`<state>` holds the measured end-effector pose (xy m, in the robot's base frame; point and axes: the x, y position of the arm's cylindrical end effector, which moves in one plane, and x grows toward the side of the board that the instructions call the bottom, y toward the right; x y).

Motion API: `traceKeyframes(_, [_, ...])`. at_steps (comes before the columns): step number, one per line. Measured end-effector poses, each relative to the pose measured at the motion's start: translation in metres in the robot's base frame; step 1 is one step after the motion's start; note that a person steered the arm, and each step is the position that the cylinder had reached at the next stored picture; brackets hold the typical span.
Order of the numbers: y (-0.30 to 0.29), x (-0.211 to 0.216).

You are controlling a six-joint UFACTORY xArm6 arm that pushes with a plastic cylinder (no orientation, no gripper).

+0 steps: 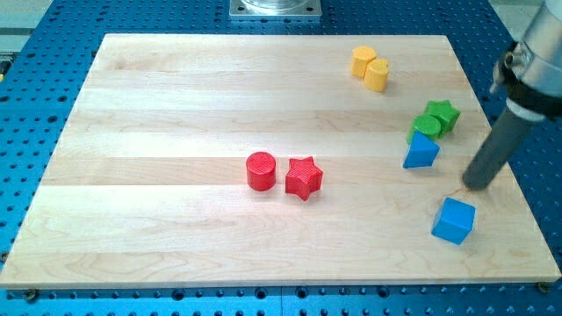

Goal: Push the triangle left above the cube

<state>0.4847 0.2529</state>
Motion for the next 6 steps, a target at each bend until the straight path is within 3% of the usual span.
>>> traceKeyframes(1, [-0.024,-0.038])
traceKeyframes(2, [-0.09,-0.025])
traceKeyframes(4, [-0.162,-0.043])
traceKeyframes(5, [-0.128,0.024])
traceKeyframes(6, [-0.101,0.045])
